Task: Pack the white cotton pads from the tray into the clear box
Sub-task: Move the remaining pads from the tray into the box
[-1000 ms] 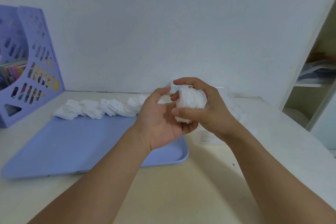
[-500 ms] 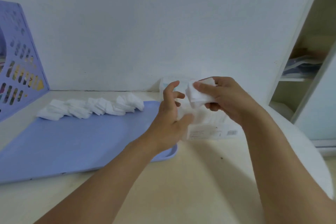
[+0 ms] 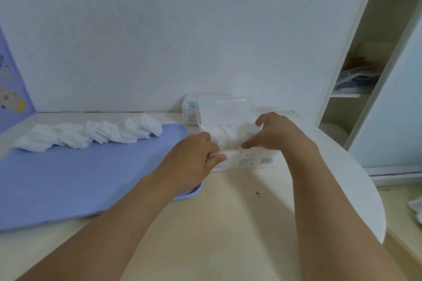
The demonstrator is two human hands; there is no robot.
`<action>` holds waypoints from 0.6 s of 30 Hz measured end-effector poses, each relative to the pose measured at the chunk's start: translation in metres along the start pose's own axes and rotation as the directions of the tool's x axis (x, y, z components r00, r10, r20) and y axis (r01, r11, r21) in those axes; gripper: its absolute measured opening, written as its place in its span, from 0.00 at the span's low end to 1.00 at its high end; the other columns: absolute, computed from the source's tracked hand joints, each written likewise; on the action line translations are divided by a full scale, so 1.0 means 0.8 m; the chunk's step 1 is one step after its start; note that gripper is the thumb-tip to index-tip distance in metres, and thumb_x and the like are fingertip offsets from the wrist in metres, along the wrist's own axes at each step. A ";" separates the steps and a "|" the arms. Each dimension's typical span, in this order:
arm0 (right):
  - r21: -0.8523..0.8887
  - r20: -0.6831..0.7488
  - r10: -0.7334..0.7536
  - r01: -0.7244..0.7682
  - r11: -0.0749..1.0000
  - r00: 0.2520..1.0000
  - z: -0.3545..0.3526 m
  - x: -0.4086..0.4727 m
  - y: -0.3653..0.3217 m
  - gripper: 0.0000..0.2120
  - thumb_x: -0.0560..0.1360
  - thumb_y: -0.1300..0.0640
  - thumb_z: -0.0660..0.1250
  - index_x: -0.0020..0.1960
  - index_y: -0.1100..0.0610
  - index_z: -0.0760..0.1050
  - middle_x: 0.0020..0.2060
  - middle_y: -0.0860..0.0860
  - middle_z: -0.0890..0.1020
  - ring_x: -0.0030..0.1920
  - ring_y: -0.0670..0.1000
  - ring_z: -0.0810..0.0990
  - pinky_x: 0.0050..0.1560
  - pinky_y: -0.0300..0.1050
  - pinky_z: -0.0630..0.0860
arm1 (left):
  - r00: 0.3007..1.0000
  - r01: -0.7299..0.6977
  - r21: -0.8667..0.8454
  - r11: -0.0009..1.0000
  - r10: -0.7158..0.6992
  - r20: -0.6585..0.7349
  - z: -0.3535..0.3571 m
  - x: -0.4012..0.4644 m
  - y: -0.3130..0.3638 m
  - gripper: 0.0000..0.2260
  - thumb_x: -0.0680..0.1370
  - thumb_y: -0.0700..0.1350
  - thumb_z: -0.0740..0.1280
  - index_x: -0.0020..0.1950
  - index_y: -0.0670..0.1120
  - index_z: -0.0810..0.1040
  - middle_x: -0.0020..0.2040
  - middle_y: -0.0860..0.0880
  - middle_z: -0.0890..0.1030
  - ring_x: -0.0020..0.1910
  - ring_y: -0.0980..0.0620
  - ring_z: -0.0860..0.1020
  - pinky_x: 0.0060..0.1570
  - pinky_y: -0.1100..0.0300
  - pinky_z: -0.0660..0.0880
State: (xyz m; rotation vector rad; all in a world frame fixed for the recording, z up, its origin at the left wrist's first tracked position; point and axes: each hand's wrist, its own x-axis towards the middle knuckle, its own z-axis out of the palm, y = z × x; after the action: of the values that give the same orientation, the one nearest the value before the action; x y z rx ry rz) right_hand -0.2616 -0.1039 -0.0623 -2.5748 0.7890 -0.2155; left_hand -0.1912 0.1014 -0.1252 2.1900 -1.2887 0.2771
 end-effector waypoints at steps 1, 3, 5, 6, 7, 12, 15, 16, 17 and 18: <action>-0.041 0.003 0.008 -0.008 0.999 1.000 0.002 0.001 -0.001 0.40 0.63 0.42 0.82 0.69 0.53 0.71 0.61 0.51 0.77 0.60 0.55 0.78 0.61 0.52 0.76 | 1.000 0.009 -0.009 1.000 -0.009 -0.001 0.000 0.001 0.001 0.17 0.82 0.53 0.66 0.33 0.54 0.69 0.37 0.53 0.70 0.34 0.55 0.70 0.42 0.50 0.73; -0.101 -0.019 0.027 -0.029 0.994 0.999 0.002 0.001 -0.001 0.40 0.63 0.42 0.82 0.68 0.53 0.70 0.57 0.50 0.78 0.58 0.54 0.78 0.56 0.50 0.77 | 1.000 0.018 -0.021 1.000 -0.018 0.003 0.000 0.002 0.002 0.17 0.82 0.53 0.66 0.33 0.53 0.71 0.37 0.53 0.70 0.34 0.54 0.71 0.42 0.50 0.74; -0.167 -0.071 0.034 -0.045 0.985 0.997 0.003 0.003 -0.002 0.39 0.63 0.42 0.82 0.66 0.53 0.68 0.51 0.49 0.78 0.54 0.55 0.78 0.49 0.48 0.75 | 1.000 0.020 -0.025 0.999 -0.020 0.005 0.000 0.001 0.002 0.16 0.82 0.53 0.66 0.35 0.51 0.73 0.37 0.52 0.71 0.35 0.53 0.72 0.42 0.50 0.74; -0.165 -0.085 0.035 -0.049 0.985 0.996 0.005 0.005 -0.002 0.39 0.63 0.43 0.81 0.67 0.53 0.67 0.51 0.50 0.78 0.55 0.56 0.78 0.48 0.48 0.74 | 1.000 0.015 -0.025 1.000 -0.015 0.004 0.000 0.000 0.002 0.17 0.82 0.53 0.66 0.35 0.49 0.74 0.37 0.52 0.71 0.35 0.53 0.72 0.42 0.50 0.73; -0.151 -0.091 0.036 -0.049 0.987 0.995 0.009 0.007 -0.001 0.41 0.63 0.44 0.81 0.69 0.53 0.66 0.54 0.52 0.77 0.58 0.57 0.76 0.50 0.50 0.75 | 1.000 0.009 -0.028 1.000 -0.009 0.003 0.000 -0.001 0.001 0.17 0.82 0.53 0.65 0.35 0.47 0.75 0.38 0.51 0.71 0.35 0.52 0.72 0.42 0.50 0.73; -0.036 0.017 0.037 -0.036 0.999 0.999 0.018 0.024 0.008 0.47 0.71 0.51 0.75 0.81 0.49 0.50 0.73 0.57 0.61 0.75 0.62 0.60 0.67 0.57 0.68 | 1.000 0.004 -0.078 0.997 -0.005 -0.010 0.000 -0.003 -0.010 0.18 0.81 0.53 0.66 0.37 0.43 0.77 0.38 0.50 0.71 0.35 0.49 0.73 0.42 0.49 0.73; 0.163 0.124 0.033 -0.053 0.985 0.992 0.018 0.030 0.016 0.37 0.74 0.59 0.69 0.79 0.52 0.58 0.68 0.55 0.72 0.66 0.59 0.73 0.64 0.53 0.74 | 1.000 0.012 -0.089 0.996 -0.012 -0.001 0.000 -0.003 -0.011 0.18 0.82 0.53 0.66 0.35 0.45 0.75 0.38 0.51 0.70 0.36 0.50 0.72 0.42 0.49 0.74; 0.200 0.120 0.026 -0.050 0.978 0.992 0.019 0.031 0.017 0.32 0.75 0.61 0.68 0.76 0.54 0.62 0.63 0.55 0.76 0.61 0.57 0.76 0.61 0.52 0.75 | 1.000 0.013 -0.095 0.995 -0.013 0.002 -0.001 -0.003 -0.011 0.17 0.82 0.52 0.66 0.35 0.48 0.74 0.38 0.52 0.70 0.36 0.51 0.72 0.42 0.49 0.74; 0.214 0.112 0.020 -0.044 0.976 0.994 0.020 0.032 0.018 0.29 0.74 0.62 0.67 0.74 0.55 0.65 0.59 0.54 0.78 0.58 0.56 0.78 0.58 0.51 0.76 | 1.000 0.010 -0.103 0.995 -0.010 0.005 -0.001 -0.003 -0.010 0.16 0.82 0.52 0.66 0.34 0.51 0.73 0.38 0.52 0.70 0.36 0.51 0.72 0.42 0.50 0.74; 0.223 0.113 0.016 -0.041 0.974 0.993 0.021 0.032 0.018 0.28 0.74 0.62 0.68 0.73 0.55 0.66 0.58 0.53 0.78 0.57 0.56 0.78 0.57 0.50 0.76 | 1.000 0.005 -0.111 0.994 -0.004 0.008 -0.002 -0.003 -0.009 0.16 0.82 0.51 0.66 0.35 0.55 0.71 0.38 0.52 0.70 0.36 0.52 0.72 0.43 0.50 0.74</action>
State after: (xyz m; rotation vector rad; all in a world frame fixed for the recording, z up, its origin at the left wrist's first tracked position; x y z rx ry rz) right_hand -0.2428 -0.1230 -0.0831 -2.3397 0.7164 -0.1429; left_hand -0.1862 0.1068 -0.1281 2.1018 -1.2731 0.1901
